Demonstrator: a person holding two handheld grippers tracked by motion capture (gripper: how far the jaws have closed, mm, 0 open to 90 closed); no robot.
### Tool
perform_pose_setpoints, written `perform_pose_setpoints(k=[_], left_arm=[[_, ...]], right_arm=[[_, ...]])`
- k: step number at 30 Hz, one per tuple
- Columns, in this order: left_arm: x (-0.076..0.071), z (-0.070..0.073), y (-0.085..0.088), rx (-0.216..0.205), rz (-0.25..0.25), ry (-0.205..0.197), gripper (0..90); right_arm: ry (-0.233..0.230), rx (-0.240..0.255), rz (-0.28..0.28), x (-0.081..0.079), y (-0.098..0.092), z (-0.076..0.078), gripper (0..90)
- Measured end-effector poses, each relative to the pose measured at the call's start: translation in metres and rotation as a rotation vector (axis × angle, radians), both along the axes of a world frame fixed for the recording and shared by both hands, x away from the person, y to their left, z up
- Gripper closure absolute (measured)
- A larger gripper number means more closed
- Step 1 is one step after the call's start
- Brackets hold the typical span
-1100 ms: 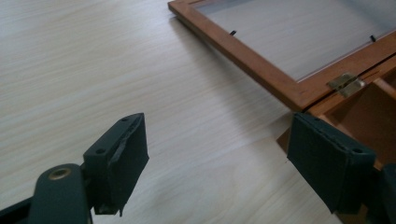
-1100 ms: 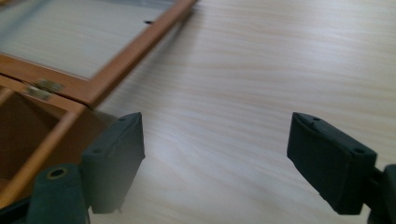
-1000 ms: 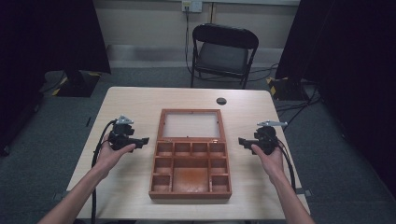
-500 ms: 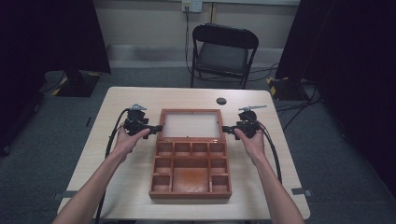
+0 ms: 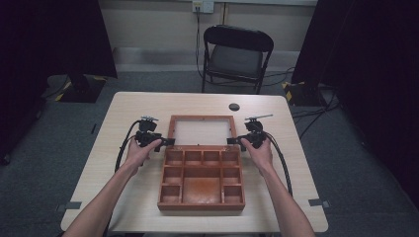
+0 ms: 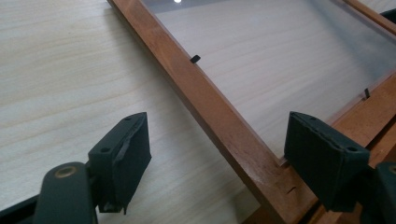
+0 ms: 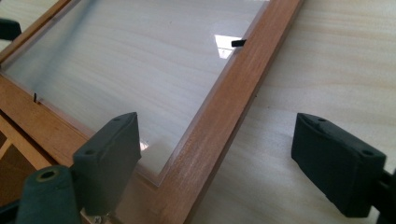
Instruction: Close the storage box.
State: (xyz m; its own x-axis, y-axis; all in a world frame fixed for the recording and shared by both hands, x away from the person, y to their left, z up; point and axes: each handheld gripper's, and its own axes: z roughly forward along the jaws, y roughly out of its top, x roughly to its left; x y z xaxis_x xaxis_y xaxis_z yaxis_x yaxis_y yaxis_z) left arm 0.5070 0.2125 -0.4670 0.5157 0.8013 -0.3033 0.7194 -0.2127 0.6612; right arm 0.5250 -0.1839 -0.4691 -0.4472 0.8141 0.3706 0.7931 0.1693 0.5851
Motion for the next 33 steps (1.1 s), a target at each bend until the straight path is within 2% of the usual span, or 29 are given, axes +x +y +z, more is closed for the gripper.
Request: perform_pose_setpoints(k=[2,4,5,6,11,12,15,18,19,28,30,33], left_arm=[[0.000,0.000,-0.002,-0.002,0.005,0.004,22.3],[0.000,-0.001,-0.006,-0.020,0.003,0.015,22.7],[0.000,-0.001,-0.006,-0.020,0.003,0.015,22.6],[0.001,-0.002,-0.007,-0.027,0.000,0.026,22.6],[0.001,-0.003,-0.010,-0.039,0.003,0.032,22.5],[0.001,-0.004,-0.012,-0.056,0.008,0.040,22.3],[0.000,-0.006,-0.014,-0.072,0.015,0.045,22.1],[0.001,-0.006,-0.014,-0.068,0.012,0.042,21.9],[0.001,-0.007,-0.014,-0.069,0.014,0.043,20.5],[0.002,-0.010,-0.015,-0.095,0.019,0.055,19.0],[0.003,-0.011,-0.015,-0.119,0.022,0.075,20.2],[0.003,-0.010,-0.015,-0.115,0.016,0.072,21.0]], right_arm=[[0.007,0.012,-0.005,0.000,0.000,-0.001,13.9],[0.031,0.053,-0.019,-0.001,0.001,-0.005,13.4],[0.031,0.053,-0.019,-0.001,0.001,-0.005,13.4],[0.033,0.063,-0.012,-0.001,0.003,-0.006,13.5],[0.050,0.107,0.006,-0.002,0.009,-0.010,13.5],[0.056,0.123,0.008,-0.002,0.012,-0.012,13.5],[0.052,0.133,0.013,-0.001,0.016,-0.013,13.6],[0.035,0.124,0.020,-0.002,0.018,-0.012,14.0],[0.004,0.086,0.029,-0.003,0.021,-0.009,13.4],[0.008,0.074,0.027,-0.003,0.021,-0.008,14.3],[0.003,0.062,0.017,-0.005,0.022,-0.006,14.3],[-0.002,0.048,0.014,-0.005,0.022,-0.005,14.6]])
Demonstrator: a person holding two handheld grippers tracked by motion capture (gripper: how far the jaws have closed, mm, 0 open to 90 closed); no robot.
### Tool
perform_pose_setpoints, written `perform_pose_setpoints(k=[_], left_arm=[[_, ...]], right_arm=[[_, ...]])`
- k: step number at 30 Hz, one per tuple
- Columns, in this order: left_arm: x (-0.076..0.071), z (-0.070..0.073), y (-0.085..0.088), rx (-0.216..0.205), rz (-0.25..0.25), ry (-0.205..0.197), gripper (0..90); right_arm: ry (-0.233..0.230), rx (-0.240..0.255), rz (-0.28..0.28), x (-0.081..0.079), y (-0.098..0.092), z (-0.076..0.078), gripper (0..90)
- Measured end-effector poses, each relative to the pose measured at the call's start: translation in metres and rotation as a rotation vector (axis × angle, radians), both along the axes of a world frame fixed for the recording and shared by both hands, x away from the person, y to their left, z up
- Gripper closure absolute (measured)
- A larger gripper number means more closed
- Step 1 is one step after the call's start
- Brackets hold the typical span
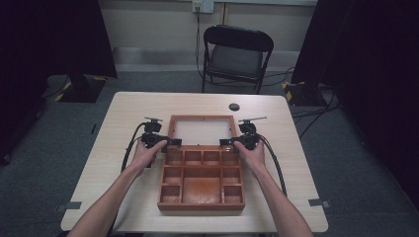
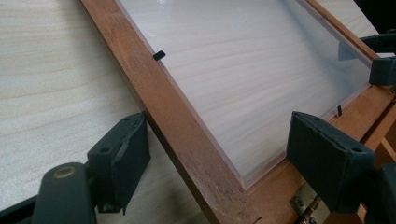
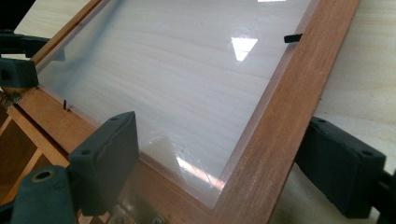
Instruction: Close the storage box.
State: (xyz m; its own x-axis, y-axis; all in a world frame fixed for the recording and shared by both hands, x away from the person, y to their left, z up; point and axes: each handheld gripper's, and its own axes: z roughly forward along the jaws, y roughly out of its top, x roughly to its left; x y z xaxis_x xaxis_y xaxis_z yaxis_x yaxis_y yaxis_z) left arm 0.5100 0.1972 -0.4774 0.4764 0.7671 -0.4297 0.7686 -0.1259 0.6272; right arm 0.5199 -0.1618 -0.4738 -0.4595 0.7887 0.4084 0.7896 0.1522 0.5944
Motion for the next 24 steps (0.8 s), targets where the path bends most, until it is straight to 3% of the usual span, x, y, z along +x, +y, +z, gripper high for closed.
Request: perform_pose_setpoints(k=[13,17,20,24], left_arm=[[0.001,0.000,0.000,-0.020,-0.021,-0.007,21.5],[0.001,0.005,-0.002,0.012,-0.033,-0.025,22.2],[-0.001,0.008,-0.003,0.018,-0.035,-0.042,24.9],[-0.001,0.010,-0.001,0.023,-0.055,-0.054,27.0]], right_arm=[[-0.024,-0.032,0.001,-0.002,0.002,0.006,14.9],[-0.046,-0.072,-0.001,-0.004,0.005,0.011,15.1],[-0.076,-0.077,-0.009,-0.007,0.003,0.016,23.2],[-0.092,-0.073,-0.013,-0.008,0.001,0.019,25.9]])
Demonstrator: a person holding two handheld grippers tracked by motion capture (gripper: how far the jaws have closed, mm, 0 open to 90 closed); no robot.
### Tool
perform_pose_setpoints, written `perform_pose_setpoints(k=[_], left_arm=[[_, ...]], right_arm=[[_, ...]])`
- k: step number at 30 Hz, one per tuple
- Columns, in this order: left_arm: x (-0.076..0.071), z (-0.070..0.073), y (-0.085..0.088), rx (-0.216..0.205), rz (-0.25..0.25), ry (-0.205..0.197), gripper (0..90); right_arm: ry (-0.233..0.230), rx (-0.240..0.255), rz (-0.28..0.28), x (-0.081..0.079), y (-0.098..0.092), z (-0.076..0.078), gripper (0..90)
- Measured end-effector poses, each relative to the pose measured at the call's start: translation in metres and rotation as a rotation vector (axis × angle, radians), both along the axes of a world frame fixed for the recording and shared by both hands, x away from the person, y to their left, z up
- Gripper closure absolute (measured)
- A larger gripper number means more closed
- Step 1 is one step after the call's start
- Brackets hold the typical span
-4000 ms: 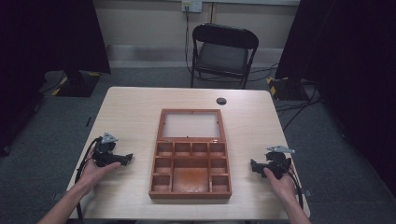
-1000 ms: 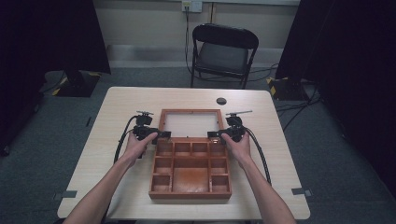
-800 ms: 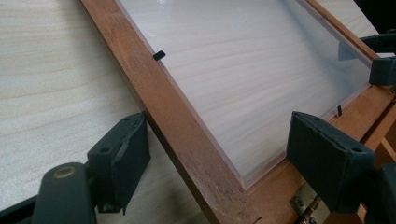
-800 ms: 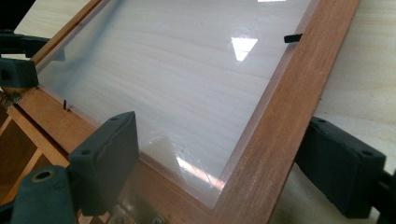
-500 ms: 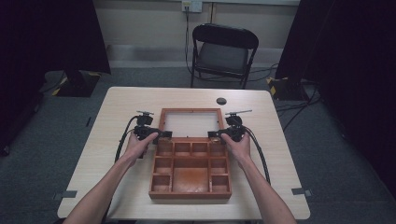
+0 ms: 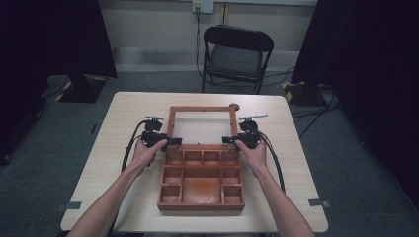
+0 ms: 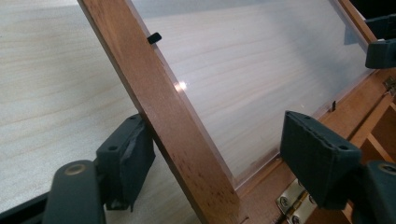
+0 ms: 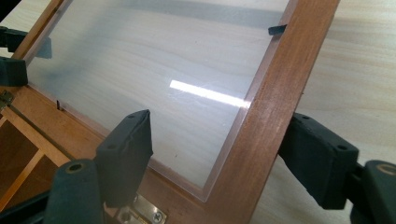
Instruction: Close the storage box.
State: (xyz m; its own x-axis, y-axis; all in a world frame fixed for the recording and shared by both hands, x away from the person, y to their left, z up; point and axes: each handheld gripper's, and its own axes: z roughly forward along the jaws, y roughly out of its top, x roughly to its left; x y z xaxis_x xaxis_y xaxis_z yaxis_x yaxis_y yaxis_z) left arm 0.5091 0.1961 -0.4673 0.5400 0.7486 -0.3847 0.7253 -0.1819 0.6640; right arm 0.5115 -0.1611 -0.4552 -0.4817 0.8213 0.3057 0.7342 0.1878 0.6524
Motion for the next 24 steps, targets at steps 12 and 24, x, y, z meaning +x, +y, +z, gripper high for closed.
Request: perform_pose_setpoints(k=[12,24], left_arm=[[-0.003,0.015,0.004,-0.029,0.007,-0.051,32.8],[-0.012,0.026,0.010,-0.048,0.019,-0.121,43.6]], right_arm=[[-0.039,0.088,0.014,-0.003,-0.009,0.013,27.0],[-0.070,0.149,0.009,-0.010,-0.020,0.025,40.2]])
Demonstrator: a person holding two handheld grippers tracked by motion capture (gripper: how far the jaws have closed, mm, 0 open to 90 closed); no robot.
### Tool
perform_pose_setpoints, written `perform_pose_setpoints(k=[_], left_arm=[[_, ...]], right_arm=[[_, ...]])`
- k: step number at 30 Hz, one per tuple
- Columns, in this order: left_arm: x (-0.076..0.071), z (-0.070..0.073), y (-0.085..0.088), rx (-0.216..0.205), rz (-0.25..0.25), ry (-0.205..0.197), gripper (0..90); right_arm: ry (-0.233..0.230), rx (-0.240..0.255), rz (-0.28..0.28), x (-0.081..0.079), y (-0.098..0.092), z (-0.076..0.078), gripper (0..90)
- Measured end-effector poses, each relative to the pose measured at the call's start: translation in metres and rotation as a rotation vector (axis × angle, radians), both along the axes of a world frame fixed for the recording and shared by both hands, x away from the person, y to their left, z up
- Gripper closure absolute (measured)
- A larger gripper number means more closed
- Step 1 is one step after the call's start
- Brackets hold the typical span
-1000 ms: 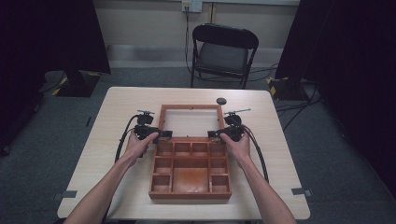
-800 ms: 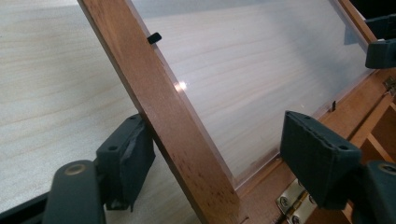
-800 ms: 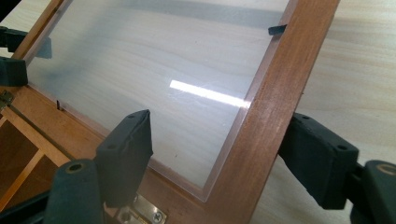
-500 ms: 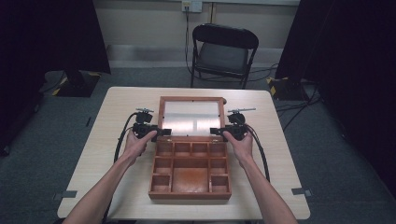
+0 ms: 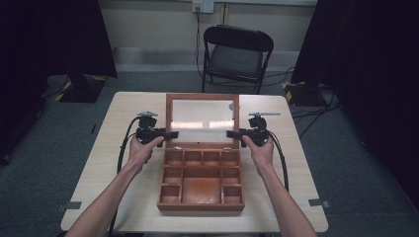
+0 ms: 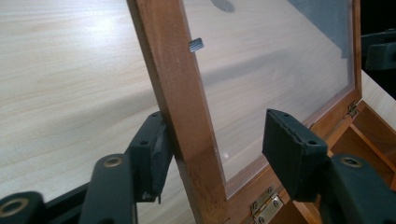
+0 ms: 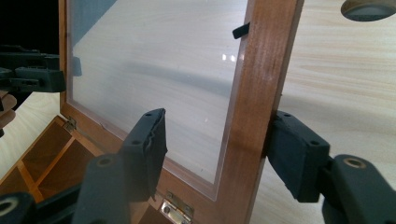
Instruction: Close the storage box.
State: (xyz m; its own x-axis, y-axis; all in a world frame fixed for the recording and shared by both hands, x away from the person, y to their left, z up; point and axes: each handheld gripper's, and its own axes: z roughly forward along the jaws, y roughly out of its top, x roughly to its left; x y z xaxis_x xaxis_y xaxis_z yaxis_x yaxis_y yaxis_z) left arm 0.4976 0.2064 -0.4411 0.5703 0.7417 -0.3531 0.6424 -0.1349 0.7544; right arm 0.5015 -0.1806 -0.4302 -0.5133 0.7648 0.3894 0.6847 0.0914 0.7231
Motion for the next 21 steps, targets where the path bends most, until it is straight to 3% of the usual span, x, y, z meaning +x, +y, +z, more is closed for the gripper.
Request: perform_pose_setpoints(k=[7,21], left_arm=[[-0.003,0.005,0.005,0.000,-0.005,-0.025,55.2],[-0.011,0.014,0.008,-0.008,-0.015,-0.048,58.2]], right_arm=[[-0.027,-0.009,-0.005,-0.008,-0.003,0.006,48.8],[-0.050,-0.020,0.007,-0.016,-0.006,0.013,53.1]])
